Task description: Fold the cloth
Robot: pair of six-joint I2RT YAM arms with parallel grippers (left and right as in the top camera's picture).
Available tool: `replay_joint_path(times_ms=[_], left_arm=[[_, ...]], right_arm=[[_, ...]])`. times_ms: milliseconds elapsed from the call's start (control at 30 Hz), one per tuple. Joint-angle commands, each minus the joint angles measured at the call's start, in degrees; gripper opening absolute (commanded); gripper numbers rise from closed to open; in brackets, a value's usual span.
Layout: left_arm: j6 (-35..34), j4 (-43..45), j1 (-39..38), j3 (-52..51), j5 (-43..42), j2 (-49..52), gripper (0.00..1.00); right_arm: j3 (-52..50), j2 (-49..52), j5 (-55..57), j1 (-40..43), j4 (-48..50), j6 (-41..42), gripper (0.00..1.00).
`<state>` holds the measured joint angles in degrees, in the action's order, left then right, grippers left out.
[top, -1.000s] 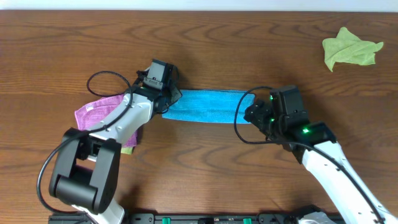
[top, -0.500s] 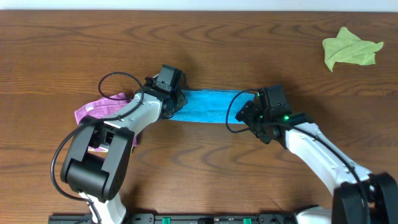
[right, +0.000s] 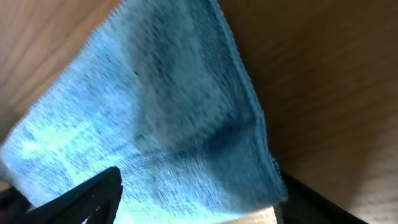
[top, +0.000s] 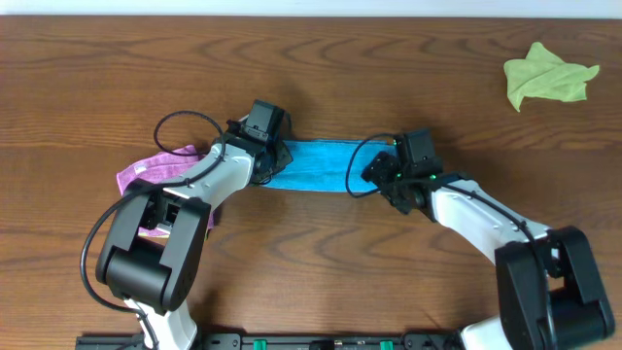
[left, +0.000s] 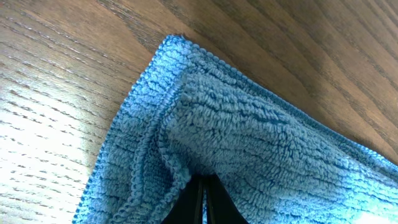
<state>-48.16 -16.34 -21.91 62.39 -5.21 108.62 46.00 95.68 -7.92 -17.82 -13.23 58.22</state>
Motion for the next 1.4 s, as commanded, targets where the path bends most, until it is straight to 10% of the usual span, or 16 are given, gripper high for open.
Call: replay_joint_path(times_ms=[0, 400, 1367], left_arm=[[-0.2, -1.4, 0.0, 0.4, 2.2, 1.6, 0.06], [-0.1, -2.6, 0.1, 0.4, 2.7, 1.6, 0.06], [0.6, -4.5, 0.1, 0.4, 2.1, 1.6, 0.06]], right_arm=[[-0.8, 4.2, 0.4, -0.2, 0.6, 1.1, 0.74], [-0.8, 7.5, 3.9, -2.3, 3.7, 0.9, 0.01], [0.1, -5.4, 5.2, -12.8, 7.1, -6.7, 0.01]])
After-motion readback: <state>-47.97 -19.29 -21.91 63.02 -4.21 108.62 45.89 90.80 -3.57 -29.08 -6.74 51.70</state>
